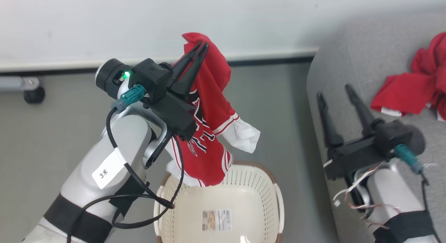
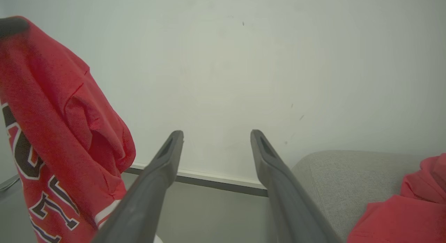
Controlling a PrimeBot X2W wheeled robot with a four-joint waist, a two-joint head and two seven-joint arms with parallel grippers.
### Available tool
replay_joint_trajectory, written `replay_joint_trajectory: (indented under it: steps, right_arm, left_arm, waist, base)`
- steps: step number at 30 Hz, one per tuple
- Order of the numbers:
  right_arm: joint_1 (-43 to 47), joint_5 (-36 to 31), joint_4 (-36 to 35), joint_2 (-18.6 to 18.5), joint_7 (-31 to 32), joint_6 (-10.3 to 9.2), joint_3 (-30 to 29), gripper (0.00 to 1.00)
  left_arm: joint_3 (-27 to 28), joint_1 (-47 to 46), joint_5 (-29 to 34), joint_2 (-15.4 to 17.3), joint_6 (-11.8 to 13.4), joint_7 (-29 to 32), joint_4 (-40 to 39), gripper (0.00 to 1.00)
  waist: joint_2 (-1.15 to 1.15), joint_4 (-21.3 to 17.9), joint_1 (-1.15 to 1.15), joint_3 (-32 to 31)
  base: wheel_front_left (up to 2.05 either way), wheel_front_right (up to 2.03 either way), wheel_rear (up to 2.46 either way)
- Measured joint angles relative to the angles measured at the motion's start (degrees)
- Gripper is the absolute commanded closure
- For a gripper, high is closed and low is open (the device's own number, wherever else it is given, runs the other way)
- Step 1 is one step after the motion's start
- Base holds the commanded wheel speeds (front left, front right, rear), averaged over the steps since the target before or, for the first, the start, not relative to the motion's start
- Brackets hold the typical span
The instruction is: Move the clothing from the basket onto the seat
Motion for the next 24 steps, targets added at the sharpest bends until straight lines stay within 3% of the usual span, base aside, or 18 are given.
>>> replay_joint_trajectory:
  steps: [10, 19, 24]
  right_arm:
    - [0.05, -0.53, 7.61, 1.21, 0.00, 2.94, 7.49, 0.00]
    - [-0.29, 0.03, 13.00, 2.11, 0.07, 3.49, 14.56, 0.00]
    - [-2.01, 2.42, 13.89, -0.44, 0.05, 3.50, 22.85, 0.00]
  left_arm:
    - [-0.15, -0.07, -2.07, -2.80, 0.00, 0.00, 3.75, 1.00]
    - [-3.18, -0.08, -4.42, -5.64, 0.00, 0.01, 3.00, 1.00]
    - [-5.26, 0.01, -4.57, -5.97, 0.00, 0.20, 1.24, 1.00]
  waist:
    - [0.00, 0.47, 0.00, -8.06]
    - [0.00, 1.43, 0.00, -14.32]
    - [0.00, 3.32, 0.01, -15.65]
  base:
    - [0.00, 0.00, 0.00]
    - [0.00, 0.00, 0.00]
    - [0.00, 0.00, 0.00]
